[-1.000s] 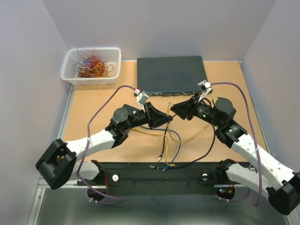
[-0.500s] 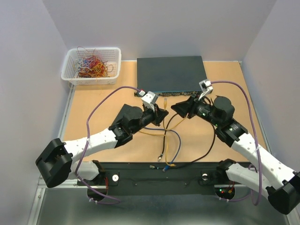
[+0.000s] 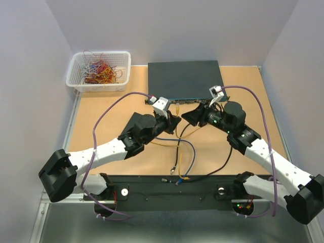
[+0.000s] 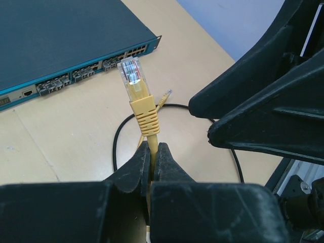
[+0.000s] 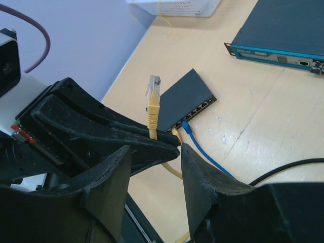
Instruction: Insert the plug into the switch port
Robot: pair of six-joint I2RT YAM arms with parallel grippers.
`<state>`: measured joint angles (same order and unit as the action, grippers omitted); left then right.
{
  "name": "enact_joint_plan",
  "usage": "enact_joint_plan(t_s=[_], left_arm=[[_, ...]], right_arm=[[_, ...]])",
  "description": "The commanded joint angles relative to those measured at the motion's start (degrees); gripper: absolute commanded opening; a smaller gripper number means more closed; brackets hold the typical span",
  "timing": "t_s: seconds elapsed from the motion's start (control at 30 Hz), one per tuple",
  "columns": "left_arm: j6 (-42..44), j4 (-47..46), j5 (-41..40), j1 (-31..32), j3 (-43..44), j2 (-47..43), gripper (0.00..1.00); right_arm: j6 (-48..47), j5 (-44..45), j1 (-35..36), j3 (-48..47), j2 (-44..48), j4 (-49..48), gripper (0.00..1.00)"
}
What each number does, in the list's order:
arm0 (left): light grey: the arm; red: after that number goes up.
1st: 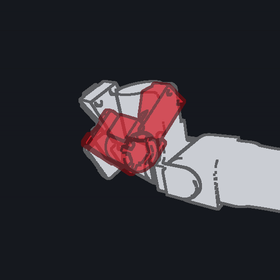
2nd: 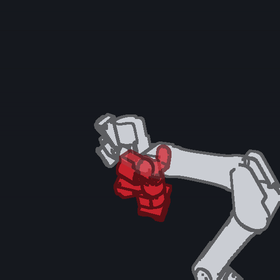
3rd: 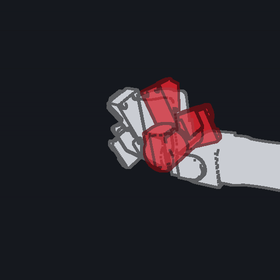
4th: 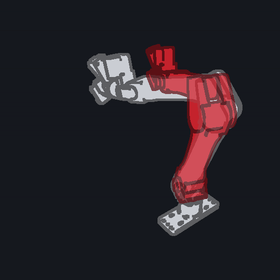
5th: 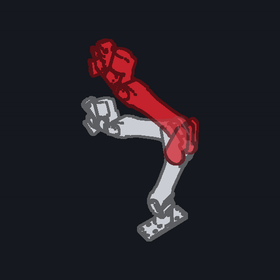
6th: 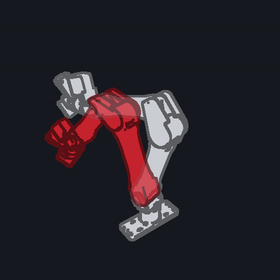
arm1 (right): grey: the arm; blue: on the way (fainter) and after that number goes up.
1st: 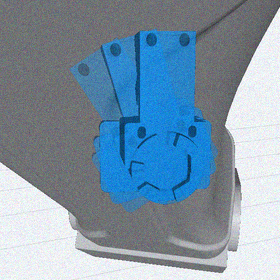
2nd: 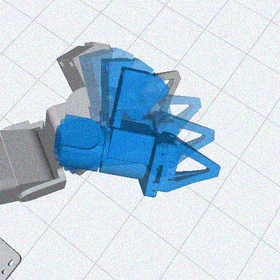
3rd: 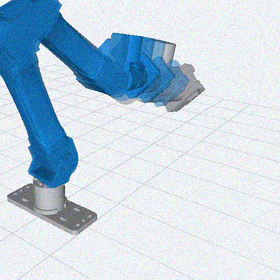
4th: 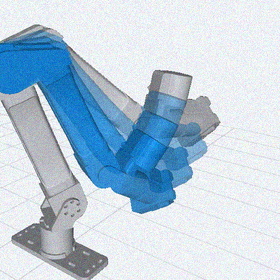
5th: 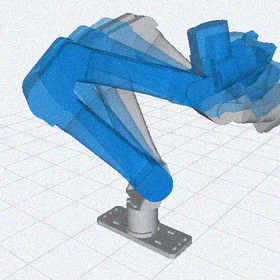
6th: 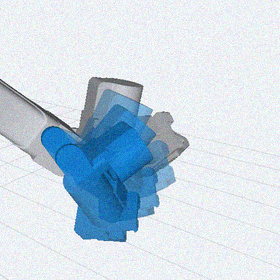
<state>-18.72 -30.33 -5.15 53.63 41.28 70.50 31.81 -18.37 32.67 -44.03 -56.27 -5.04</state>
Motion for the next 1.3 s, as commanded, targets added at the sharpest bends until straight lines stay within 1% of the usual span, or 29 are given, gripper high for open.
enact_joint_plan(t_s=[0.0,0.47,0.67,0.7,0.77,0.8,0.93,0.97,1.07,1.1,1.13,1.17,1.2,1.23,1.27], left_arm=[[1.05,-1.67,-1.44,0.60,2.49,-1.07,0.00],[1.23,-1.75,-1.09,1.57,3.02,-0.01,0.00],[0.97,-1.84,-0.83,2.01,3.81,0.60,0.00],[1.05,-1.84,-0.66,2.18,3.90,0.69,0.00],[1.05,-1.75,-0.83,2.27,4.25,0.87,0.00],[0.97,-1.75,-1.00,2.45,4.34,1.04,0.00],[0.53,-1.75,-1.18,2.54,5.21,1.74,0.00],[0.44,-1.75,-1.18,2.54,5.39,1.92,0.00],[0.26,-1.49,0.05,2.54,5.83,2.80,0.00],[0.26,-1.40,0.40,2.54,5.83,2.98,0.03],[0.44,-1.14,1.45,2.54,5.92,3.15,0.07],[0.87,-0.96,1.89,2.54,5.75,3.07,0.18],[1.31,-0.18,2.77,2.54,5.66,2.80,0.25],[1.75,0.44,2.95,2.54,5.40,2.45,0.34],[2.37,1.14,2.95,2.45,5.05,1.23,0.38]], right_arm=[[1.41,-0.35,0.21,0.52,-0.94,-5.59,0.49],[3.43,-1.14,0.47,0.44,-4.99,-11.04,0.49],[3.87,-1.05,0.73,-0.35,-7.09,-11.57,0.45],[3.96,-1.31,0.82,-0.09,-7.62,-12.10,0.42],[4.13,-1.40,1.17,0.17,-7.98,-12.36,0.40],[4.22,-1.40,1.17,0.26,-8.15,-12.45,0.35],[4.40,-1.58,1.44,0.79,-8.42,-12.54,0.25],[4.31,-1.67,1.52,0.96,-8.24,-12.71,0.19],[4.57,-1.67,1.61,1.93,-7.72,-13.59,0.09],[4.49,-1.67,1.53,2.02,-7.28,-13.86,0.04],[4.23,-1.58,1.52,2.11,-7.10,-13.86,0.02],[3.96,-1.49,1.52,2.02,-6.92,-13.86,0.01],[3.52,-0.97,1.61,1.85,-6.57,-13.34,0.00],[2.56,-0.70,1.61,1.50,-6.48,-12.72,0.00],[1.86,-0.27,1.53,1.32,-6.22,-11.41,0.00]])
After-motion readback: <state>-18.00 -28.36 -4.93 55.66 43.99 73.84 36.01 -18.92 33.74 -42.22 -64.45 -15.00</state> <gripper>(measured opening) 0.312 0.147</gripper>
